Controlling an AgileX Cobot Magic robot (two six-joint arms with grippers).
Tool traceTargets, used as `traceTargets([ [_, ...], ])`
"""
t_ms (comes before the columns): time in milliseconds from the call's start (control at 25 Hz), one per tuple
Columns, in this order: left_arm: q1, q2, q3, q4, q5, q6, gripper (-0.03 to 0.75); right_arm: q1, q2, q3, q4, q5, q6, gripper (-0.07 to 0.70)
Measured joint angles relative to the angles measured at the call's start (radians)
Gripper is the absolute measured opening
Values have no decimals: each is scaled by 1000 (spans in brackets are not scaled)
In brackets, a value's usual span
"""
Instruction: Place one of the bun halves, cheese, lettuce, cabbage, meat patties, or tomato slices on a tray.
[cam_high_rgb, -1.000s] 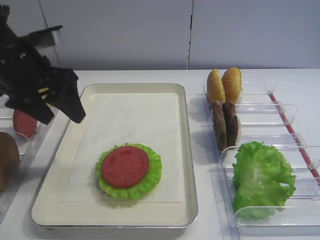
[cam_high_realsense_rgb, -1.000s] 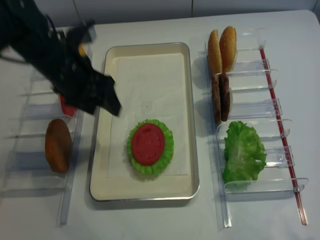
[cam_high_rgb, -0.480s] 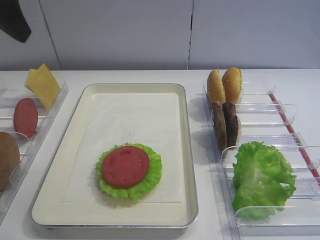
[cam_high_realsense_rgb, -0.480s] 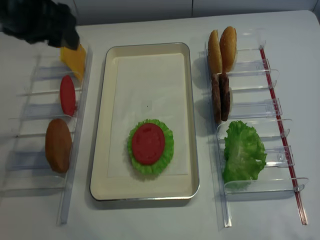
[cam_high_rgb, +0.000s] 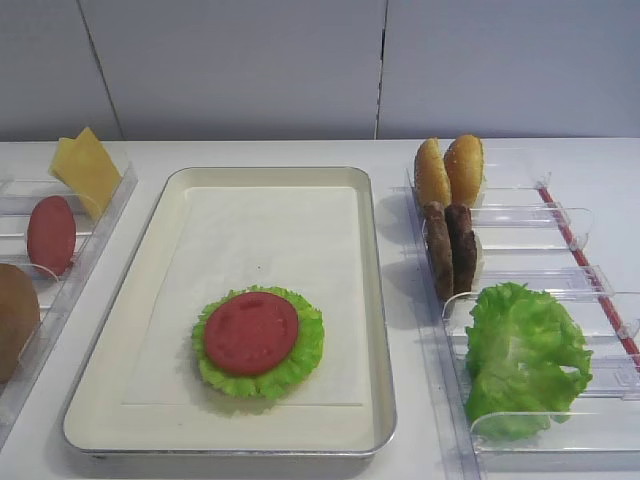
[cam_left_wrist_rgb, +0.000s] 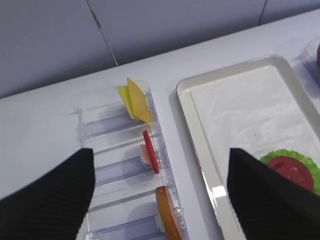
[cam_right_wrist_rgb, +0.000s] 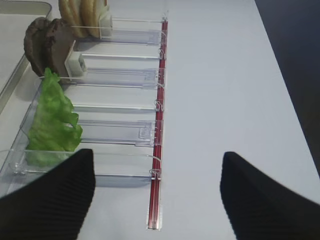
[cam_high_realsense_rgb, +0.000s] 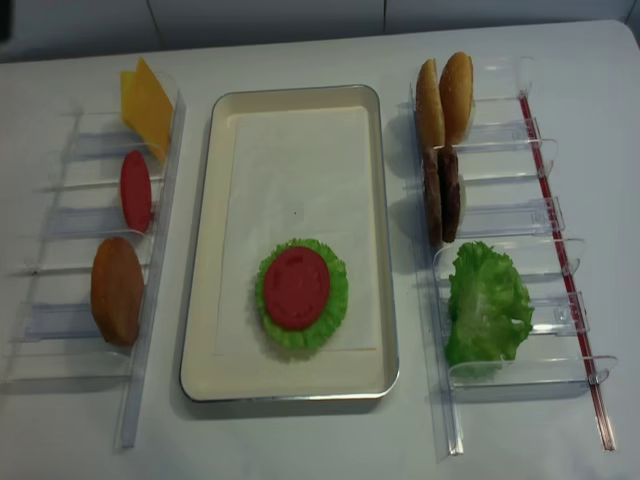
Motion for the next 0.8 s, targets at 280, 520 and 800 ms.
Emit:
traceTargets([
  [280, 0, -278, 142, 7, 2, -30, 545, 0, 0, 0, 0, 0, 0, 543],
  [520, 0, -533, 437, 18, 9, -95, 545, 0, 0, 0, 0, 0, 0, 543],
  [800, 0, -833, 799, 6, 15, -161, 545, 0, 0, 0, 0, 0, 0, 543],
])
